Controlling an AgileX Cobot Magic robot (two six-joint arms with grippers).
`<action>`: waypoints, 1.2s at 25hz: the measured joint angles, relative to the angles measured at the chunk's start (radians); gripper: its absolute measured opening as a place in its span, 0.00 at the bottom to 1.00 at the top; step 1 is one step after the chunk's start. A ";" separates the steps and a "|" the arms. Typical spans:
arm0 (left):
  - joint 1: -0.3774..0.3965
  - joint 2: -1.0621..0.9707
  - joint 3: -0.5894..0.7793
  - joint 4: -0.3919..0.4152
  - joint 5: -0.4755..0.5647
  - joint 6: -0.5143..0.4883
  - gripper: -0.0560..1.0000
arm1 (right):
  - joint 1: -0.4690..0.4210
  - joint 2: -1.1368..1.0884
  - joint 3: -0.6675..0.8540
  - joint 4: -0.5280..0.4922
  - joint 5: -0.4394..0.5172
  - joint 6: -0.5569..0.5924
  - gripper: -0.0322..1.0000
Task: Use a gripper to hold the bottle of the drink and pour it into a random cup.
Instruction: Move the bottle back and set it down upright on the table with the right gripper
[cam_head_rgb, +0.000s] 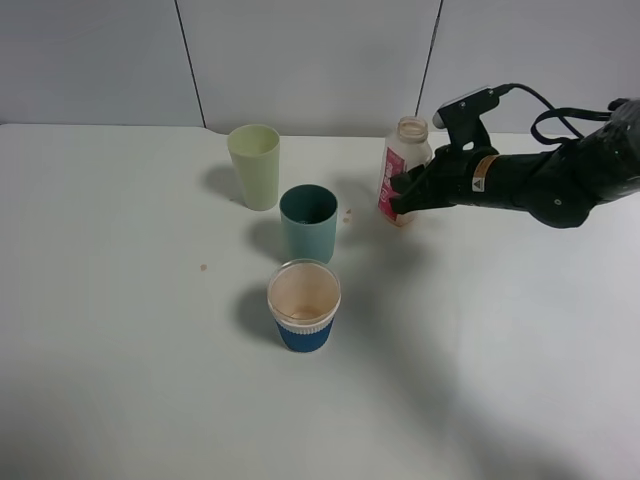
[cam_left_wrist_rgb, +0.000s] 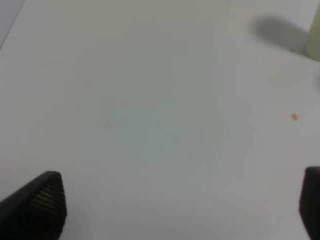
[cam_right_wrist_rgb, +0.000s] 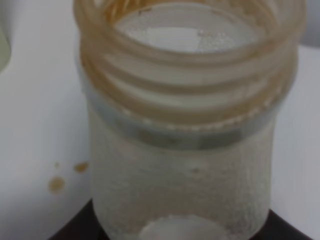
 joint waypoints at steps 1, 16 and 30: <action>0.000 0.000 0.000 -0.005 0.000 0.000 0.93 | 0.000 0.000 0.000 0.000 0.001 0.000 0.38; 0.000 0.000 0.000 -0.005 0.000 0.000 0.93 | 0.000 -0.004 -0.002 0.001 0.049 0.029 0.48; 0.000 0.000 0.000 0.000 0.000 0.000 0.93 | 0.009 -0.033 0.000 0.035 0.136 0.068 0.99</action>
